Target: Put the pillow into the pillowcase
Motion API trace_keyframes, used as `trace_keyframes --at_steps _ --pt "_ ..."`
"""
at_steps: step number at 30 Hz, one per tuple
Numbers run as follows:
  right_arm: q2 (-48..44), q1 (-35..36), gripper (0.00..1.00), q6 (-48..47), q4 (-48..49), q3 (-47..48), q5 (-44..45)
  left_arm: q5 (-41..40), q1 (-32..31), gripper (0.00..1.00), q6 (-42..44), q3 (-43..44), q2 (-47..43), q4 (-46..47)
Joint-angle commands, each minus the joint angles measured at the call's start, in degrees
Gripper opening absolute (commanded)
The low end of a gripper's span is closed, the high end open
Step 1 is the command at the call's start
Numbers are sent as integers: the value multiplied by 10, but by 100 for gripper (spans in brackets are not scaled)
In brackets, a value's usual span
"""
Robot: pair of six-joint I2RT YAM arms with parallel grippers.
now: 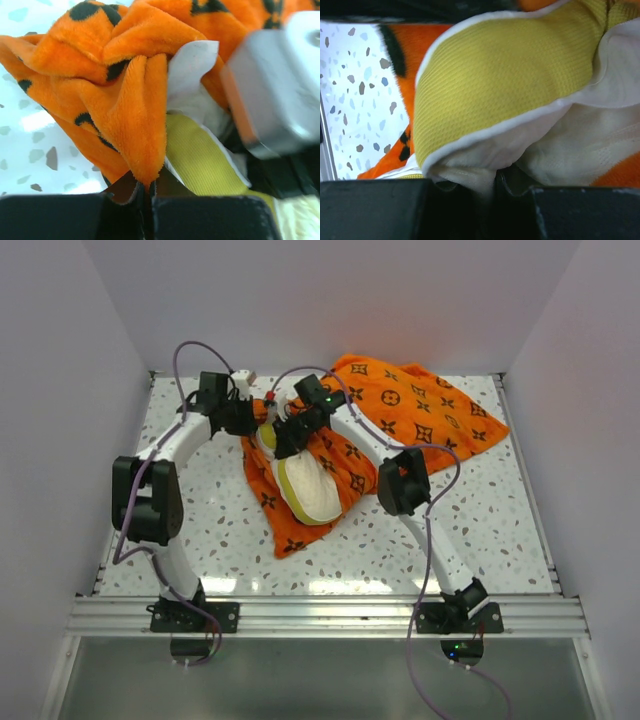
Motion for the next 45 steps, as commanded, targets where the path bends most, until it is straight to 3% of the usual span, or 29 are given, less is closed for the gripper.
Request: trace_keyframes --at_steps 1,7,13,18,21,26,33,38,40,41,43,45 --pt "84 17 0 3 -186 -12 57 110 17 0 -31 13 -112 136" --pt "80 19 0 43 -142 -33 54 181 17 0 -93 -22 -152 132" --pt "13 1 0 128 1 -114 76 239 14 0 -141 -83 -195 128" --pt "2 3 0 114 -3 -119 81 297 13 0 -258 -94 -202 226" --pt "-29 9 0 81 -6 -169 61 320 12 0 -306 -77 -184 261" --pt "-121 1 0 112 96 -272 55 376 -4 0 -388 -123 -173 350" --pt "-141 -58 0 303 247 -280 73 409 -56 0 -411 -219 -206 389" --pt "-169 -85 0 399 381 -352 113 397 -57 0 -353 -266 -215 305" --pt "-193 -85 8 444 455 -381 94 382 -53 0 -323 -268 -198 275" --pt "-200 -84 20 456 480 -403 75 364 -50 0 -291 -258 -186 252" --pt "-210 -81 39 448 455 -393 24 349 -52 0 -228 -201 -130 186" --pt "-220 -81 45 397 406 -383 -6 316 -50 0 -212 -150 -67 164"
